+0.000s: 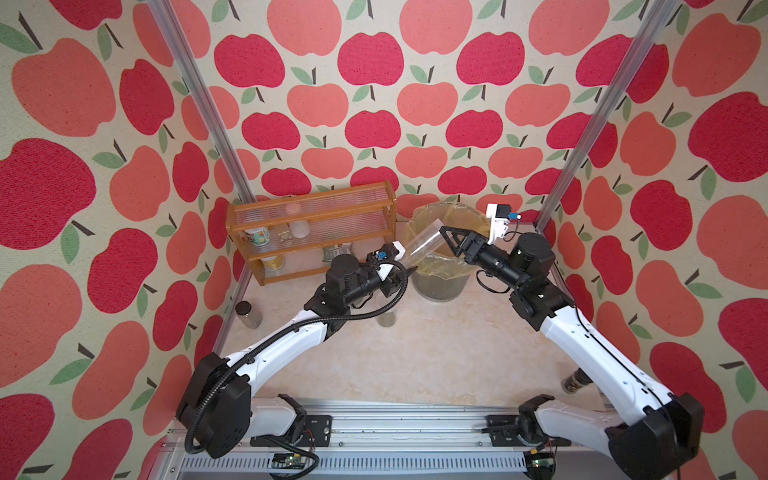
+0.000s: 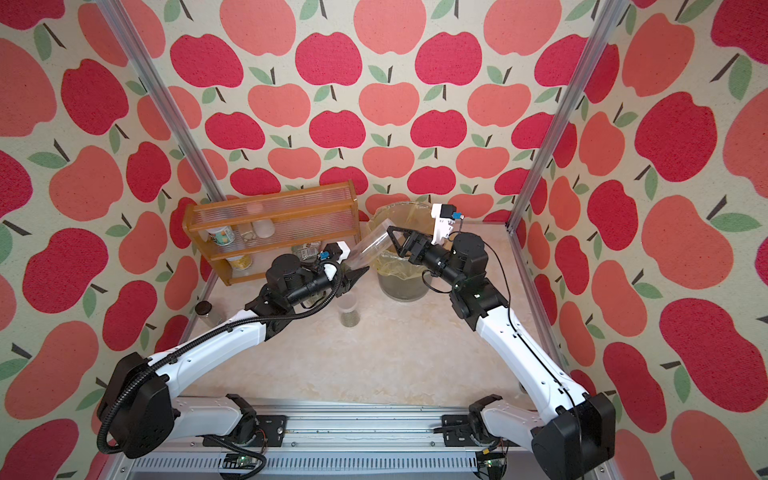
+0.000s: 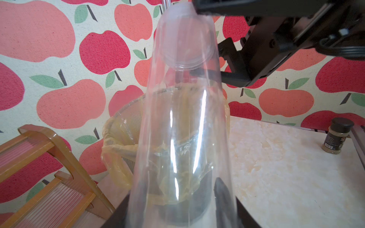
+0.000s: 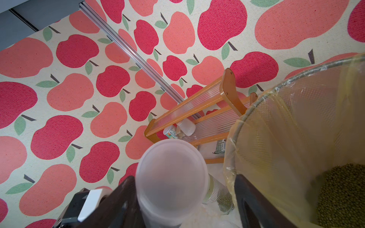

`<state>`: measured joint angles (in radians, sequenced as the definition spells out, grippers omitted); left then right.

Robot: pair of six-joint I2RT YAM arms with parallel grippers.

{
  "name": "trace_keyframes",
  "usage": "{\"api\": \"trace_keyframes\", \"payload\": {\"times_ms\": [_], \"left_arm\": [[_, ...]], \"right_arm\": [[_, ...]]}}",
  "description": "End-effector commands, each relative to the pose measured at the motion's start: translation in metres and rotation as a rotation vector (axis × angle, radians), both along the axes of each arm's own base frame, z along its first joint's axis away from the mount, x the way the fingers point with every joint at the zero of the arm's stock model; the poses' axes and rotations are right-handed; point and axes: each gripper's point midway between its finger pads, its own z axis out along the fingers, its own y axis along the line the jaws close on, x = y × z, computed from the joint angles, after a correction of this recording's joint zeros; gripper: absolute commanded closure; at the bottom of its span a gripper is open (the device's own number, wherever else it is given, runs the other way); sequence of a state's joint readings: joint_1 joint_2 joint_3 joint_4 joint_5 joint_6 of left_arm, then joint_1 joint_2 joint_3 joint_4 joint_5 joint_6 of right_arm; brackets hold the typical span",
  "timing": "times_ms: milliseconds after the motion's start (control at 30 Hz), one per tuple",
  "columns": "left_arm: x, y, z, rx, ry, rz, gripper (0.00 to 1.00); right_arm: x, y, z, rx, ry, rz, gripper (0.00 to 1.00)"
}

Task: Empty moldy mung beans from jars
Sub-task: Unscrew the lid from the jar.

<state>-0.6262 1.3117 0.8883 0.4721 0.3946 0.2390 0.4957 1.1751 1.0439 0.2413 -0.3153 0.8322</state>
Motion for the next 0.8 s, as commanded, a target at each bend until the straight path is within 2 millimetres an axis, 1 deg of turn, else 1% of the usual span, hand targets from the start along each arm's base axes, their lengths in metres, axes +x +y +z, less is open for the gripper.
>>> {"api": "trace_keyframes", "payload": {"times_ms": [0, 133, 333, 533, 667, 767], "left_arm": [[-0.007, -0.001, 0.013, -0.013, -0.06, -0.012, 0.54], [-0.007, 0.0, 0.012, -0.001, -0.077, -0.012, 0.54], [-0.006, -0.001, 0.012, 0.0, -0.079, -0.009, 0.54], [-0.005, -0.002, 0.012, -0.002, -0.077, -0.014, 0.55], [-0.004, -0.002, 0.011, -0.002, -0.077, -0.009, 0.55], [-0.001, 0.002, 0.015, -0.032, -0.046, 0.001, 0.55]], "right_arm": [[0.001, 0.001, 0.022, 0.065, -0.056, -0.002, 0.22], [0.003, 0.003, 0.024, 0.08, -0.058, 0.004, 0.25], [0.006, 0.008, 0.019, 0.094, -0.039, 0.024, 0.28], [0.005, 0.009, 0.02, 0.089, -0.051, 0.029, 0.41], [0.004, 0.013, 0.019, 0.09, -0.046, 0.058, 0.44], [0.004, 0.017, 0.019, 0.106, -0.041, 0.082, 0.48]]}}
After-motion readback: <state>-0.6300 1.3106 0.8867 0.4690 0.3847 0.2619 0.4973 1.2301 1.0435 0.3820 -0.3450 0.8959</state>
